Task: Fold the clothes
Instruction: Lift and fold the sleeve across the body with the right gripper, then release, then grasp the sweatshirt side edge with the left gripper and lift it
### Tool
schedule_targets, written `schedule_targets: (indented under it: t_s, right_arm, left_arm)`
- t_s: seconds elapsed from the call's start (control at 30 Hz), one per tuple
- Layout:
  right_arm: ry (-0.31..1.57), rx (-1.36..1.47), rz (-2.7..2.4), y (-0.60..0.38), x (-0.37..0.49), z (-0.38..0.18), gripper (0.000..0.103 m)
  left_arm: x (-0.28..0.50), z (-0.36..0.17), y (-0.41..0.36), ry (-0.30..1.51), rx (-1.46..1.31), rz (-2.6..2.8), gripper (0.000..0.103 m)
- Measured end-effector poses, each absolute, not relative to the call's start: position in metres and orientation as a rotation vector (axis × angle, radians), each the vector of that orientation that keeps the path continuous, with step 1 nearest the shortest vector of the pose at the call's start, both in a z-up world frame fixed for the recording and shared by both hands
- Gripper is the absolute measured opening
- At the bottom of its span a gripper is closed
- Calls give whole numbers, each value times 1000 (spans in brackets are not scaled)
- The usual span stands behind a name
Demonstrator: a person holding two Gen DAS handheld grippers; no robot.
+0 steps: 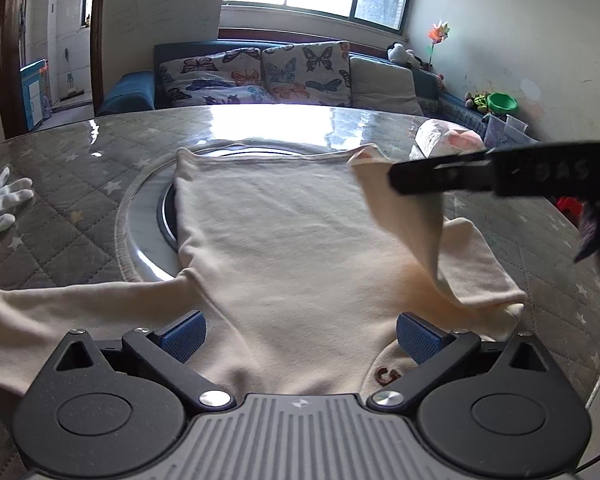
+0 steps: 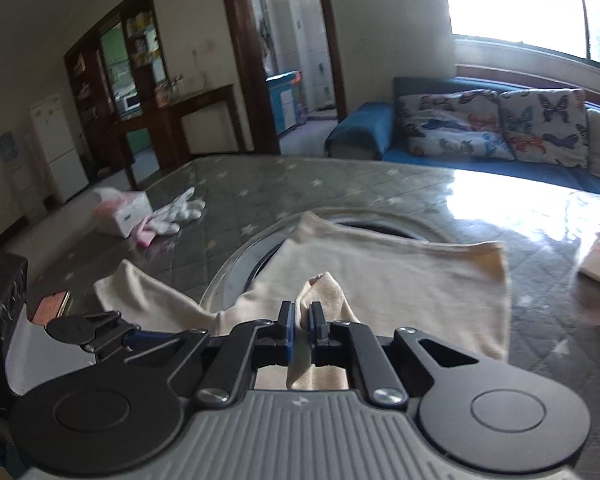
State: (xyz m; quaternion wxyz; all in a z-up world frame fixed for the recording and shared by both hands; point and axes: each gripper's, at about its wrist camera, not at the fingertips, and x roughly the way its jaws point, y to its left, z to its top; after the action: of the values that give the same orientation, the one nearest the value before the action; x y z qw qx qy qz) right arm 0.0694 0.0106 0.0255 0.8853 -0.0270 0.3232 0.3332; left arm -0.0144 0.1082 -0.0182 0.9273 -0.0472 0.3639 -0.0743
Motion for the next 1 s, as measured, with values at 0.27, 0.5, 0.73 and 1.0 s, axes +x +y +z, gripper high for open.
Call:
schedule_targets:
  t_s: [0.27, 0.5, 0.73, 1.0]
  right_arm:
    - [699, -62, 775, 28, 69, 12, 15]
    - [704, -93, 688, -19, 63, 10, 18]
    - [754, -133, 496, -89, 47, -17, 38]
    - [770, -117, 443, -123, 28, -34, 50]
  left_arm:
    - [-17, -18, 112, 754, -89, -140, 103]
    - [-11, -11, 107, 734, -80, -171, 98]
    - [3, -24, 86, 788, -38, -218, 75]
    - [10, -27, 81, 809, -6, -208, 18]
